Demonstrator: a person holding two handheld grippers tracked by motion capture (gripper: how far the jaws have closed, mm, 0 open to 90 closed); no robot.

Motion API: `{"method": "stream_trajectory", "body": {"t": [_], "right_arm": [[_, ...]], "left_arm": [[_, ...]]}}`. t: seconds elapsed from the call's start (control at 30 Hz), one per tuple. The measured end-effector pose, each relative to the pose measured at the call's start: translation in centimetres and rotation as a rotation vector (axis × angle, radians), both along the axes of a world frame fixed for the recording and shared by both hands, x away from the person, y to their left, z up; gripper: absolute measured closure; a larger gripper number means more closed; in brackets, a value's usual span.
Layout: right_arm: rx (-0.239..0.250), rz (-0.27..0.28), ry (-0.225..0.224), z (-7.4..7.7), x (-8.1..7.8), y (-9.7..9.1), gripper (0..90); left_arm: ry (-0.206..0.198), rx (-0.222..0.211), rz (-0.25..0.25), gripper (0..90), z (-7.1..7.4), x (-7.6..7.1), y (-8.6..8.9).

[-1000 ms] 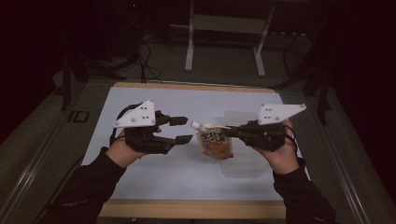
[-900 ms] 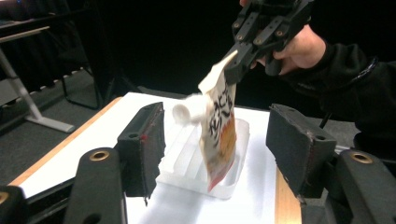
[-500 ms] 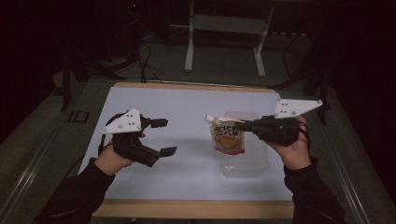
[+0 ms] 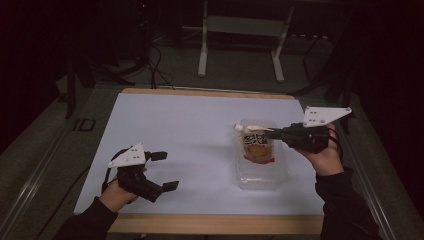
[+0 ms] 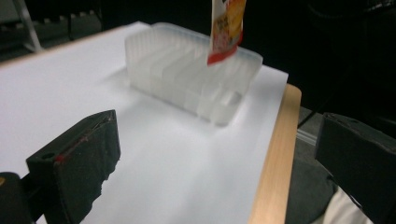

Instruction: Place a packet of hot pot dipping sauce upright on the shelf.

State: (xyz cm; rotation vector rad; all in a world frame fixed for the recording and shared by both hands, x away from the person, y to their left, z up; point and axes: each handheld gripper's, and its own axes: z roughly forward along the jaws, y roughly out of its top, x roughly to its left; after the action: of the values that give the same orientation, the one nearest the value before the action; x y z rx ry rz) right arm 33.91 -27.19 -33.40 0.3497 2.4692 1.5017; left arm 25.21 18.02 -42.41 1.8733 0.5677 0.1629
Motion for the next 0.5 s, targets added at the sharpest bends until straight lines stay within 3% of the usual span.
{"method": "stream_trajectory", "body": {"t": [0.07,0.5], "right_arm": [[-0.013,-0.008,0.01,-0.4,0.3,-0.3,90.0],[-0.065,-0.018,0.06,-2.8,2.5,-0.9,90.0]], "left_arm": [[0.027,0.006,0.005,0.6,-1.1,-0.3,0.4],[0.051,0.019,0.025,0.6,-3.1,-0.5,1.0]]}}
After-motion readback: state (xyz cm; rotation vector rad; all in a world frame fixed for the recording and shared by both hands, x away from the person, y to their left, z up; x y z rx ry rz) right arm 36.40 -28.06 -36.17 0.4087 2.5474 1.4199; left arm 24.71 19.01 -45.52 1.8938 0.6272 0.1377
